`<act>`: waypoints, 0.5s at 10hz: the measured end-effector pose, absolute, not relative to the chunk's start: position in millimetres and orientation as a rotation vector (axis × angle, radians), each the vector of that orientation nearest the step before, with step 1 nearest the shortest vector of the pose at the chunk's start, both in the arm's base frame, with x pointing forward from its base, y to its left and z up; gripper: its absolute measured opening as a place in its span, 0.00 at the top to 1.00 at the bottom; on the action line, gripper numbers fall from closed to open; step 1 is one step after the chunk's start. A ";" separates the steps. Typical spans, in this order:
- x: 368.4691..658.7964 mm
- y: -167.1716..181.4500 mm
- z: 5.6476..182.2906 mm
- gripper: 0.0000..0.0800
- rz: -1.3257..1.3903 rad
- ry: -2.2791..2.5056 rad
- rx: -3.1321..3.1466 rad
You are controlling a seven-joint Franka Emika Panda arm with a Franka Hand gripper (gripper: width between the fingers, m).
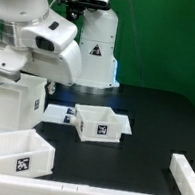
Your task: Assemble drawer
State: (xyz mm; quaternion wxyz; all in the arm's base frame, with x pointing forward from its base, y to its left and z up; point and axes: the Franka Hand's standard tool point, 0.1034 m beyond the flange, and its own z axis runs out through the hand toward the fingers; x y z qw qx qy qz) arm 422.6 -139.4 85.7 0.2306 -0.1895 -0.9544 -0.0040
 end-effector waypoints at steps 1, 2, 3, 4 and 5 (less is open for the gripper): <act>423.6 -140.4 85.6 0.19 -0.004 -2.639 -0.531; 422.4 -141.1 85.3 0.19 -0.003 -2.634 -0.538; 425.7 -142.7 84.4 0.19 0.004 -2.661 -0.547; 429.5 -144.5 83.8 0.19 0.024 -2.726 -0.558; 429.7 -144.8 83.4 0.19 0.045 -2.795 -0.571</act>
Offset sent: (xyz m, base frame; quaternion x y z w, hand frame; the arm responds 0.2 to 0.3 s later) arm 0.0006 0.0013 0.0004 -0.0030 -0.1232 -0.0077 0.9924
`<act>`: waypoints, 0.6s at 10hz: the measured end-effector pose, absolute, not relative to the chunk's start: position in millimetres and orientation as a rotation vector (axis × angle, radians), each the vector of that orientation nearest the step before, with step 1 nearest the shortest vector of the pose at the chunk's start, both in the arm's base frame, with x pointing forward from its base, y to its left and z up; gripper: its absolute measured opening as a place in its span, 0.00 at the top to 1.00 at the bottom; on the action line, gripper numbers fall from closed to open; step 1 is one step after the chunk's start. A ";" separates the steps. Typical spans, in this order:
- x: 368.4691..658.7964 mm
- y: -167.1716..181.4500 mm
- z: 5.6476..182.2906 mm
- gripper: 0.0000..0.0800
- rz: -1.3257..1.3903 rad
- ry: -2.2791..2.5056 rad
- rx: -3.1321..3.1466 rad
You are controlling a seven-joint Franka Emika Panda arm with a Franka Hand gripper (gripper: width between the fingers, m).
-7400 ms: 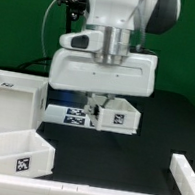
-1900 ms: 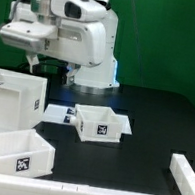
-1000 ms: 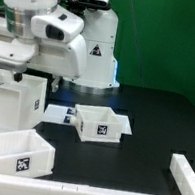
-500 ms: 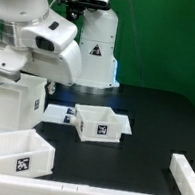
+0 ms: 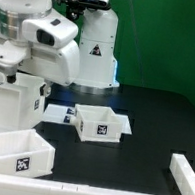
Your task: Assemble drawer
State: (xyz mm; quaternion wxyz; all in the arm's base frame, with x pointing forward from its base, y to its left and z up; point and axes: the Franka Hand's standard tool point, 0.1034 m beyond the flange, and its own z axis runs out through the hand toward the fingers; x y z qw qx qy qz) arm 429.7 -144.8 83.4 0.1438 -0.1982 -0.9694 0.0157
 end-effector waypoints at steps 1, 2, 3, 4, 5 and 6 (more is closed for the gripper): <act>426.1 -143.7 82.3 0.19 0.054 -2.827 -0.580; 432.3 -144.8 81.3 0.19 0.079 -2.905 -0.601; 431.9 -143.1 80.2 0.19 0.100 -2.977 -0.616; 428.5 -140.5 78.3 0.19 0.116 -3.019 -0.630; 425.1 -140.6 76.5 0.19 0.121 -3.008 -0.629; 425.7 -141.7 76.1 0.19 0.123 -3.007 -0.635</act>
Offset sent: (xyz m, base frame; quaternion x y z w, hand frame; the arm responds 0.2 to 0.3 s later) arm -0.0019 0.0082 -0.0015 -0.0024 -0.1845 0.0034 0.9828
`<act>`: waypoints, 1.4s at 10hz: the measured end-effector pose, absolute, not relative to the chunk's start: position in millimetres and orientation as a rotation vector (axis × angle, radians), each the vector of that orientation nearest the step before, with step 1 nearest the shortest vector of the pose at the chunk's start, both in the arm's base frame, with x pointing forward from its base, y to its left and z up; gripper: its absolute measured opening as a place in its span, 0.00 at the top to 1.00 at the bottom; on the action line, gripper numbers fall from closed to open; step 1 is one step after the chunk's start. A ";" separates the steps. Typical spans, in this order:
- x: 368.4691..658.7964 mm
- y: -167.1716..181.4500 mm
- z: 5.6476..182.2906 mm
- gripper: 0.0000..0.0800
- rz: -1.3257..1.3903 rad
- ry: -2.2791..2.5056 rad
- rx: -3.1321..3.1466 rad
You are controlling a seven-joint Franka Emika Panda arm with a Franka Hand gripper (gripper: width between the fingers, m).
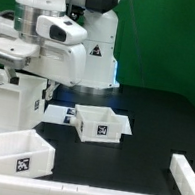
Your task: Assemble drawer
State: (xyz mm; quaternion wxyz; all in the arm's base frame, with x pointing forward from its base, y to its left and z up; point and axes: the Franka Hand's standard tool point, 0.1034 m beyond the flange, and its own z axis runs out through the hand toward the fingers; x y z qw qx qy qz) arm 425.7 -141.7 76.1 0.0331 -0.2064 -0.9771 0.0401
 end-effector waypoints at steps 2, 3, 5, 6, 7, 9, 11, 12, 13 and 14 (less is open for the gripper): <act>428.3 -142.2 78.2 0.19 0.146 -3.012 -0.661; 429.0 -141.8 78.0 0.19 0.168 -3.024 -0.653; 418.5 -143.3 77.4 0.19 0.183 -2.943 -0.626; 414.8 -146.3 80.1 0.19 0.194 -2.855 -0.603; 415.5 -147.8 81.1 0.19 0.188 -2.797 -0.587; 406.3 -153.0 80.0 0.19 0.193 -2.643 -0.566; 411.5 -151.0 74.6 0.19 0.209 -2.603 -0.554; 410.9 -145.8 72.5 0.19 0.220 -2.591 -0.574; 410.9 -140.3 70.3 0.19 0.224 -2.583 -0.582; 411.5 -140.0 70.1 0.19 0.226 -2.584 -0.593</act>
Offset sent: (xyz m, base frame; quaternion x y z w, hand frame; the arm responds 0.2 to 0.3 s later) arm 0.0021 0.0051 0.0009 0.0190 -0.0107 -0.0148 0.9997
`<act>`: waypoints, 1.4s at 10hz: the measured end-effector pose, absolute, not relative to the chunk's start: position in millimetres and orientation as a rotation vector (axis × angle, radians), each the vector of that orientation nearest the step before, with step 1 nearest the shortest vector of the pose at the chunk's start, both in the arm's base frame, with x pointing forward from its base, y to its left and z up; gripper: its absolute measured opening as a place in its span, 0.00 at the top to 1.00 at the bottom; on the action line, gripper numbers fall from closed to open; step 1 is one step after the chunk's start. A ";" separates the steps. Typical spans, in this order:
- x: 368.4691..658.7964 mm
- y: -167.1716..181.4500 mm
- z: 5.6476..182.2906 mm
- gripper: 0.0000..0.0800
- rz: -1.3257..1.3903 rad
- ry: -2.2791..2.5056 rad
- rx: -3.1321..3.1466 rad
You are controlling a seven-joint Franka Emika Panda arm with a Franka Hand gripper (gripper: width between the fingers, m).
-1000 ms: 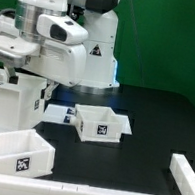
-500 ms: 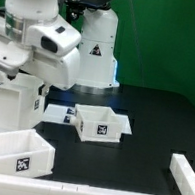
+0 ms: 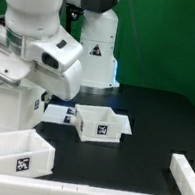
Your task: Assemble drawer
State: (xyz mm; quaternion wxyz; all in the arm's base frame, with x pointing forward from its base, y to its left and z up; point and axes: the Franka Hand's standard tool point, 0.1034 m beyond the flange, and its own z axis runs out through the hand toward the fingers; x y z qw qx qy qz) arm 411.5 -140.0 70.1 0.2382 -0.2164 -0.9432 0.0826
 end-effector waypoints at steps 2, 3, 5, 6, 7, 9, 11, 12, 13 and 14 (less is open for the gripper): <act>411.1 -141.3 70.1 0.32 0.226 -2.582 -0.598; 411.0 -141.6 70.1 0.32 0.226 -2.582 -0.599; 410.7 -142.2 70.1 0.56 0.225 -2.582 -0.601; 410.7 -142.4 70.1 0.81 0.225 -2.581 -0.602; 410.6 -142.5 70.3 0.92 0.225 -2.581 -0.603; 410.2 -143.4 70.5 0.92 0.226 -2.580 -0.606; 410.2 -143.5 70.5 0.92 0.226 -2.579 -0.606; 410.2 -143.6 70.5 0.92 0.226 -2.579 -0.607; 411.0 -146.6 72.8 0.92 0.211 -2.578 -0.634; 414.9 -157.7 82.1 0.92 0.179 -2.583 -0.712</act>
Offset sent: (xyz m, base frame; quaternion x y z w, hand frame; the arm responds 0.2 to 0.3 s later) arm 0.0000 0.0000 0.0000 0.0000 0.0000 0.0000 1.0000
